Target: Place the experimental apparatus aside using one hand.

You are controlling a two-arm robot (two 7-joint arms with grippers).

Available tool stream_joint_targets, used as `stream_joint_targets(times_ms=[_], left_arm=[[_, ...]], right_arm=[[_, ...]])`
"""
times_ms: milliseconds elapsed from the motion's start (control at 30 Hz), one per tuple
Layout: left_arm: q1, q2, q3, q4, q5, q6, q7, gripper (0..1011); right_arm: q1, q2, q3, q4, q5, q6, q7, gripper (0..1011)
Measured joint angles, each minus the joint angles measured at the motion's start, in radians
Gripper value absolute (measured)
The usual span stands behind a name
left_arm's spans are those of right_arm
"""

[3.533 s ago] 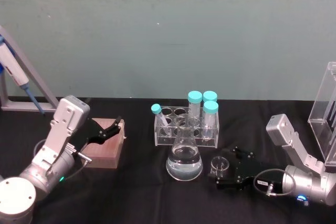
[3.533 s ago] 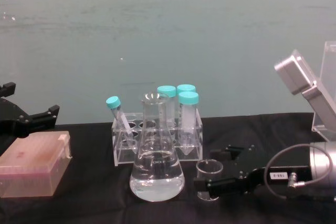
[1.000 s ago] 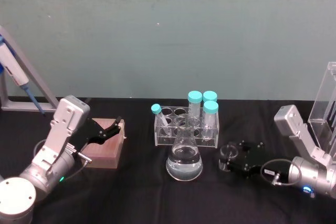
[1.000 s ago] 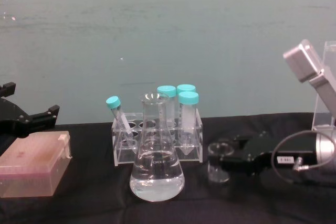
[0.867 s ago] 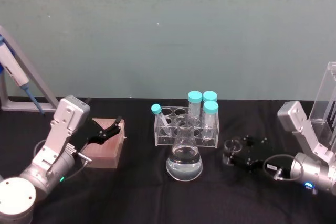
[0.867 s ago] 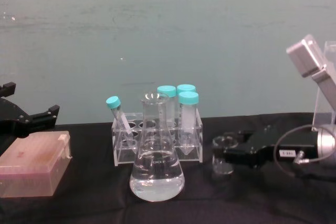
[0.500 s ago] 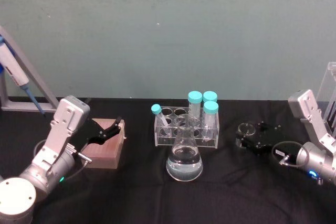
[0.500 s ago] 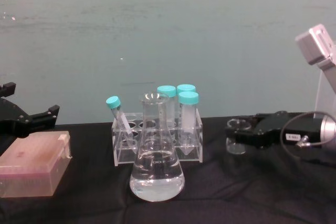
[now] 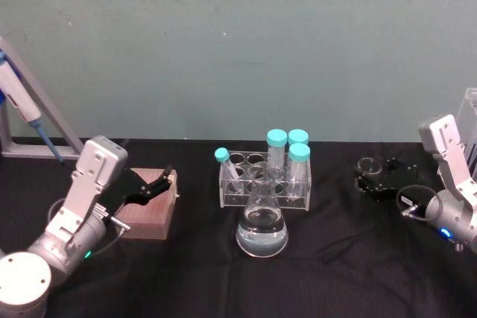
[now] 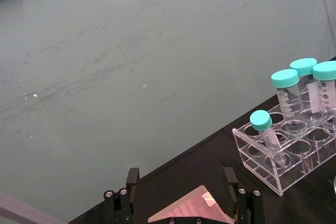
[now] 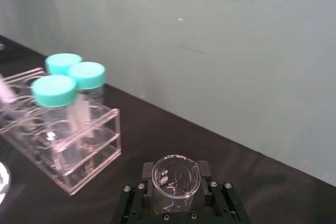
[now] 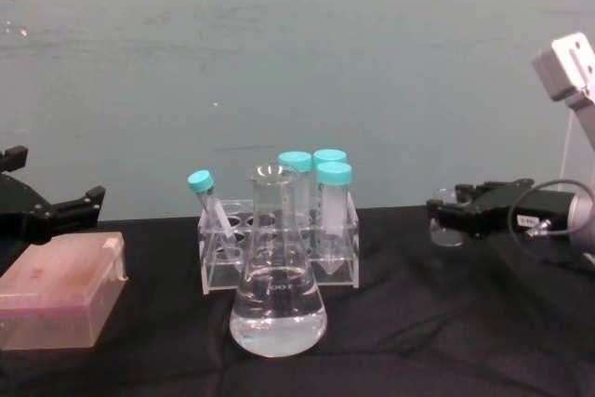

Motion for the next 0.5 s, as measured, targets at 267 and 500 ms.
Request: stream_joint_targets(times_ms=[267, 500], left_arm=[[0.0, 0.0, 0.0, 0.0, 0.0, 0.0, 0.0, 1000], [0.0, 0.0, 0.0, 0.0, 0.0, 0.0, 0.0, 1000]], right_arm=[[0.003, -0.026, 0.027, 0.014, -0.035, -0.002, -0.092, 508], [-0.006, -0.052, 0.05, 0.02, -0.057, -0.008, -0.166, 508]])
